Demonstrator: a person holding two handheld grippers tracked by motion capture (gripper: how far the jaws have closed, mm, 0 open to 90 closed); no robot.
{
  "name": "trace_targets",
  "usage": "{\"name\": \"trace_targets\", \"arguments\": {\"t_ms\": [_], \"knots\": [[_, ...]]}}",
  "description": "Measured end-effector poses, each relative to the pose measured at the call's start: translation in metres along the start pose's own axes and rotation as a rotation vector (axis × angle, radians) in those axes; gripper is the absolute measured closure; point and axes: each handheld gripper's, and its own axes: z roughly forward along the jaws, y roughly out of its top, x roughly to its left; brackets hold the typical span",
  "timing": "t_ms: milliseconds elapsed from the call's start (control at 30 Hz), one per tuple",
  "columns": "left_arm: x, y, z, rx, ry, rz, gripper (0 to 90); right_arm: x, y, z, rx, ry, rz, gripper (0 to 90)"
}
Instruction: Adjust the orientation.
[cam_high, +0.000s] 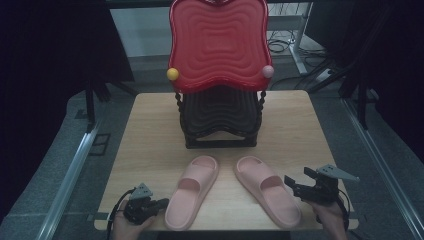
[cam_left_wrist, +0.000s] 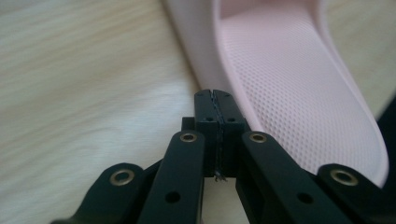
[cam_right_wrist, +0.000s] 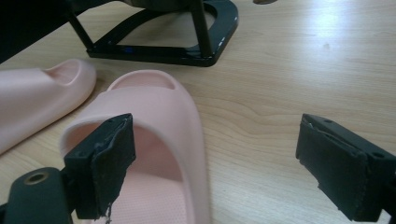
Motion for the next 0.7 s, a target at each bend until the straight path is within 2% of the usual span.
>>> {"name": "trace_targets", "arguments": {"t_ms": [167,400,567,700], "knots": [[-0.024,0.003,0.010,0.020,-0.054,0.053,89.5,0.007,0.001,0.001,-0.001,0.015,-0.016,12.3],[-0.049,0.014,0.029,0.036,-0.121,0.106,89.0,0.015,0.004,0.003,0.004,0.040,-0.030,12.3],[-0.059,0.022,0.039,0.044,-0.153,0.128,88.1,0.018,0.005,0.004,0.001,0.040,-0.032,12.3],[-0.063,0.024,0.043,0.035,-0.175,0.127,87.4,0.019,0.003,0.004,0.006,0.036,-0.034,12.3]]}}
